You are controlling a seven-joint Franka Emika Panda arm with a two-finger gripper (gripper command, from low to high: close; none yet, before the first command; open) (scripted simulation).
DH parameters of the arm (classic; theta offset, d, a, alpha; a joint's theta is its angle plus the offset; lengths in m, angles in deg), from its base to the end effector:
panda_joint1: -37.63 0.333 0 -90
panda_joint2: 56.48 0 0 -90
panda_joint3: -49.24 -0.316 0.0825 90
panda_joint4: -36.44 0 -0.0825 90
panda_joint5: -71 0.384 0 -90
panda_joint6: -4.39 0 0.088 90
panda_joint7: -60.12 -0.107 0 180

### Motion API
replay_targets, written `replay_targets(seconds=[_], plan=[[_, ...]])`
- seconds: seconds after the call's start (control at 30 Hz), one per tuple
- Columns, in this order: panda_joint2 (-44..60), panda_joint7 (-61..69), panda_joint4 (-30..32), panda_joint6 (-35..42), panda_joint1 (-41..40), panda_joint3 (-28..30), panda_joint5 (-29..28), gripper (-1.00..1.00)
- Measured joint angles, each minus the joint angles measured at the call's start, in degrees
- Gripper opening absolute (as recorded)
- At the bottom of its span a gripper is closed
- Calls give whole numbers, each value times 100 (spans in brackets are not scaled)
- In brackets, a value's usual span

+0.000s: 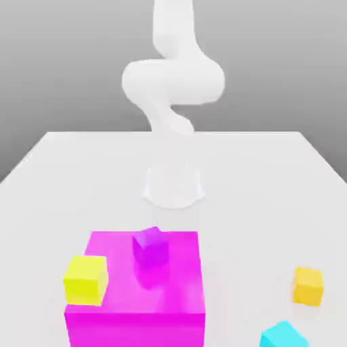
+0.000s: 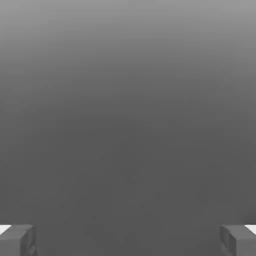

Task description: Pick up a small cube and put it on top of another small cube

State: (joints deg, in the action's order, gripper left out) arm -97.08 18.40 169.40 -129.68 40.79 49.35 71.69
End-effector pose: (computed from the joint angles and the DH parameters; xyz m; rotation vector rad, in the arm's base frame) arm 0.3804 0.0202 0.6719 -2.5434 0.8997 -0.9435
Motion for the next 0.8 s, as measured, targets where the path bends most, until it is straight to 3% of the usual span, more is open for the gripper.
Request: replay_targets(seconds=[0.5, 0.8], plan=[[3151, 2396, 705, -1374, 1550, -372, 308, 0], [5024, 3255, 1126, -2198, 2284, -712, -291, 0]])
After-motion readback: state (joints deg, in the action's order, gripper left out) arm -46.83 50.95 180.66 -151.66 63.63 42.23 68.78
